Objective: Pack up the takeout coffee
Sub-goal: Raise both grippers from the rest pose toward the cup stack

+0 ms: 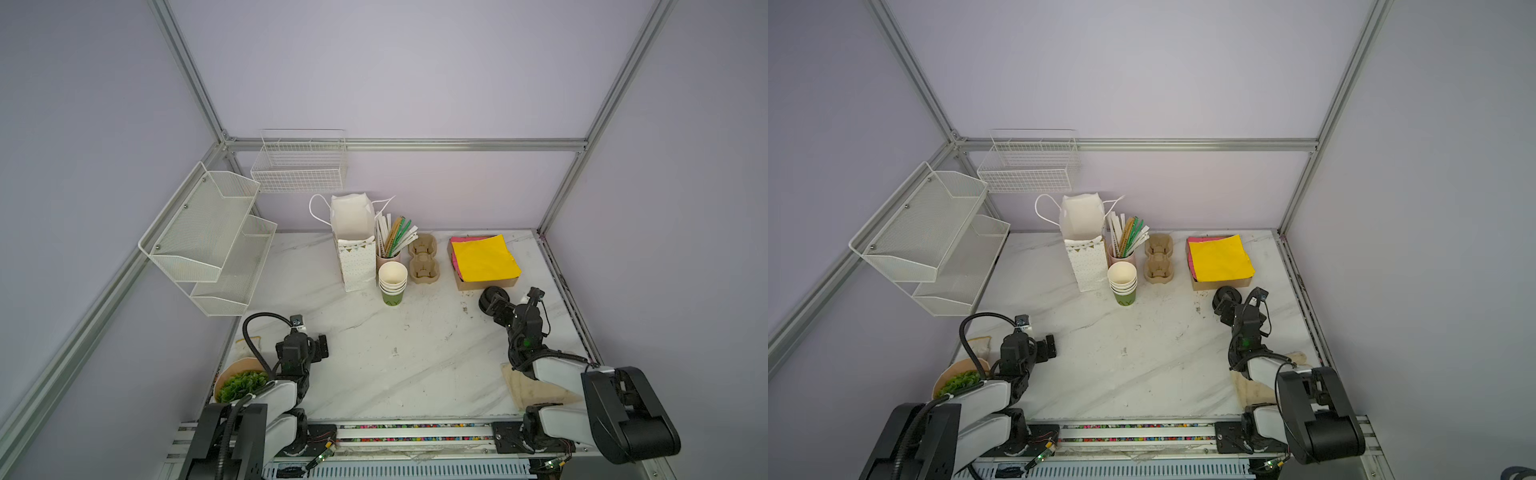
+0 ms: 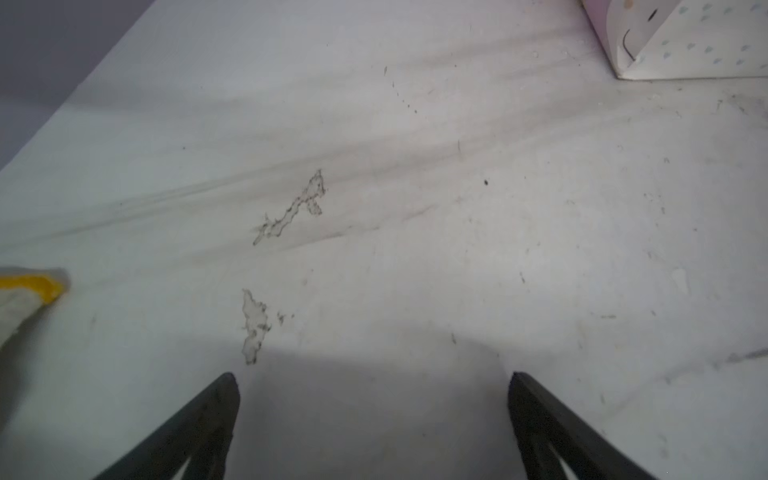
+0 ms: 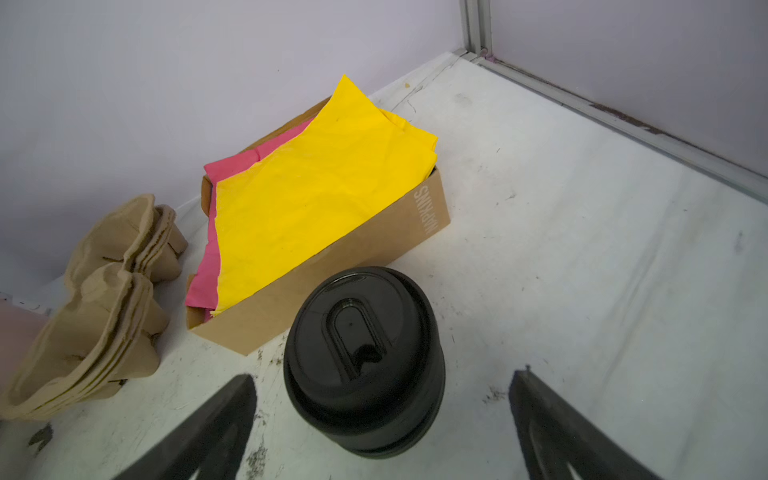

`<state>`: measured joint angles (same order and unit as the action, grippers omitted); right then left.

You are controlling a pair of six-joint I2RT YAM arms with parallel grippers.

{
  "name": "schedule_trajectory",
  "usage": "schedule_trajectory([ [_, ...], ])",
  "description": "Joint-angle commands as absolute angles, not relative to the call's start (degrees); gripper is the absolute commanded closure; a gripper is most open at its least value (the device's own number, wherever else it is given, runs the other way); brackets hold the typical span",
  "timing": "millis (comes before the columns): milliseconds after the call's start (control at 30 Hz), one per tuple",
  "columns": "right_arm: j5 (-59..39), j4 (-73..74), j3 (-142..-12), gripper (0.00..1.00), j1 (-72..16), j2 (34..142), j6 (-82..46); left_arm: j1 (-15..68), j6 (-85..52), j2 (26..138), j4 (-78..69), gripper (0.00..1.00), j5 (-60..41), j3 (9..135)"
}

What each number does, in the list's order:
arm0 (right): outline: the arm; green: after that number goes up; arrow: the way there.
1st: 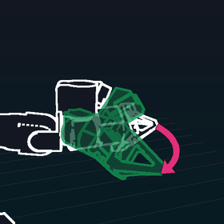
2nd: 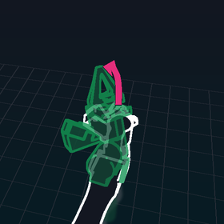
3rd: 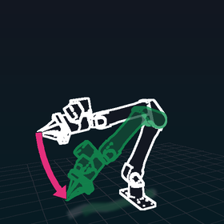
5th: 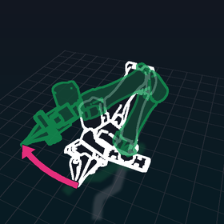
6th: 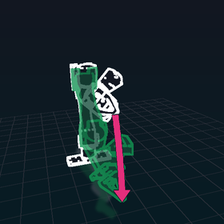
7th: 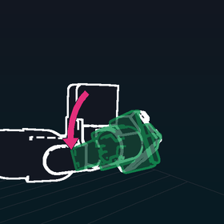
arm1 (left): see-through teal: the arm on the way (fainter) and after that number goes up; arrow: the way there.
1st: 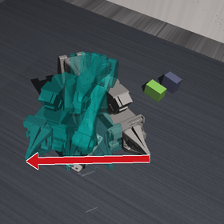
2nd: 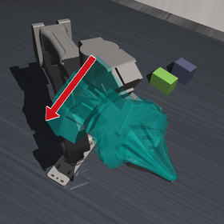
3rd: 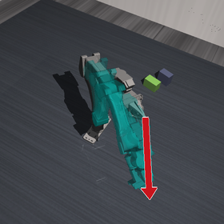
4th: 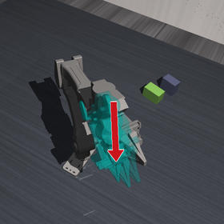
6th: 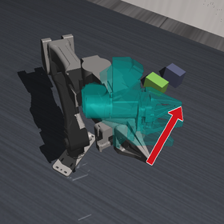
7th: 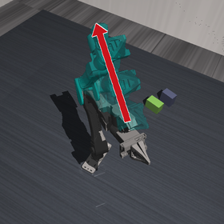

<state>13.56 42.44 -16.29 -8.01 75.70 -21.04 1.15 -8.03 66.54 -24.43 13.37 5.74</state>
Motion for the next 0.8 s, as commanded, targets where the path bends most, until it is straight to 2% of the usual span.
schedule_trajectory([
  [0,20.9,79.4,-25.7,0.03,-7.0,102.4,0.9,0.9,-1.2,90.3,-55.7,0.0,16.5,21.3],
  [767,20.6,79.5,-25.7,0.03,-7.0,102.4,1.0,0.9,-1.5,90.3,-55.5,0.0,16.7,21.3],
])
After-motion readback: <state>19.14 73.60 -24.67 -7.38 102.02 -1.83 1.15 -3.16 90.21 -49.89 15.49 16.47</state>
